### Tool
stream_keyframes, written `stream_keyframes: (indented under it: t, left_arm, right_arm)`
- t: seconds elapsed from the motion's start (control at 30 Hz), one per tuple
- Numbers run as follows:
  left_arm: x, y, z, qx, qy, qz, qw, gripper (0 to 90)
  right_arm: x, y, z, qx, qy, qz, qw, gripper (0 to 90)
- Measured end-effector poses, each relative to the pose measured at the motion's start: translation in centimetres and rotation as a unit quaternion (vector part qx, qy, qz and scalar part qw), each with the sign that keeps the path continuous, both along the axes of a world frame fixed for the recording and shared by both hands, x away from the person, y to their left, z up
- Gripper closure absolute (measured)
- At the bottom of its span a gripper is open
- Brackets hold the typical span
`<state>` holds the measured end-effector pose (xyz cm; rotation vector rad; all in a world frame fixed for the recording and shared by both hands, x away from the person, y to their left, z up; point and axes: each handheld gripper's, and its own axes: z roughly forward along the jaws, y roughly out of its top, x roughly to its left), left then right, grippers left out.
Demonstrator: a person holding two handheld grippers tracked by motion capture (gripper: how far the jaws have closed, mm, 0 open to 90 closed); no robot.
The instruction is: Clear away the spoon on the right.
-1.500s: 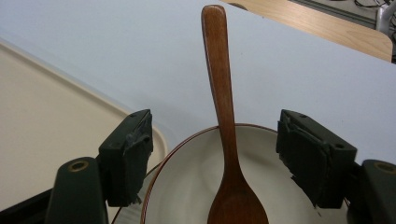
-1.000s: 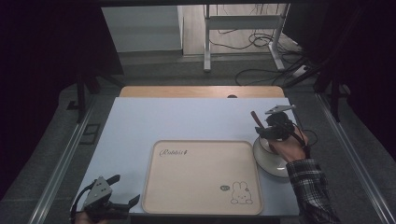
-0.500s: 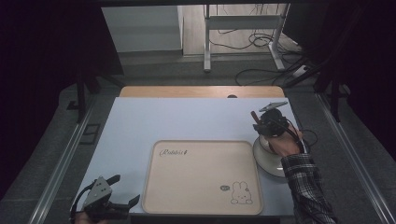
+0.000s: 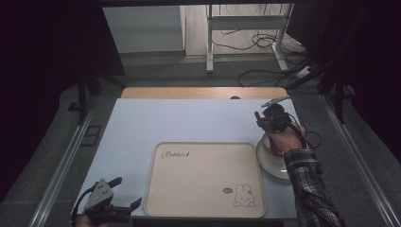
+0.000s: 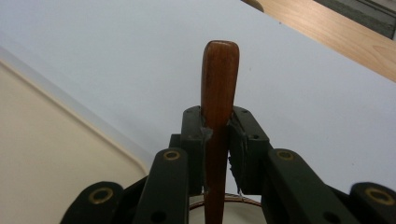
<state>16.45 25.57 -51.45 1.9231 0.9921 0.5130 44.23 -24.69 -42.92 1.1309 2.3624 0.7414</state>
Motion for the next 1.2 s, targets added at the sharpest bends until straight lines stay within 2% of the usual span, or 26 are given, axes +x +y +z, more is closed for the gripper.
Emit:
stream_keyframes:
  t: [0.3,0.37,0.6,0.87,1.2]
  left_arm:
    - [0.0,0.0,0.0,0.002,0.001,-0.001,1.0000,0.9]
    - [0.0,0.0,0.0,0.002,0.001,-0.001,1.0000,0.9]
    - [0.0,0.0,0.0,0.002,0.001,-0.001,1.0000,0.9]
    - [0.0,-0.1,0.0,0.003,0.001,-0.002,1.0000,0.9]
    - [0.0,-0.1,0.0,0.002,0.000,-0.002,1.0000,0.9]
  right_arm:
    - [-0.5,0.4,2.2,0.000,-0.003,0.014,0.9999,77.0]
    - [-0.7,0.8,3.1,-0.004,-0.003,0.022,0.9998,77.0]
    - [-1.0,1.5,4.3,-0.016,0.007,0.036,0.9992,77.0]
    - [-1.6,2.2,5.3,-0.028,0.027,0.046,0.9982,77.0]
    - [-2.6,2.9,5.6,-0.046,0.046,0.055,0.9964,77.0]
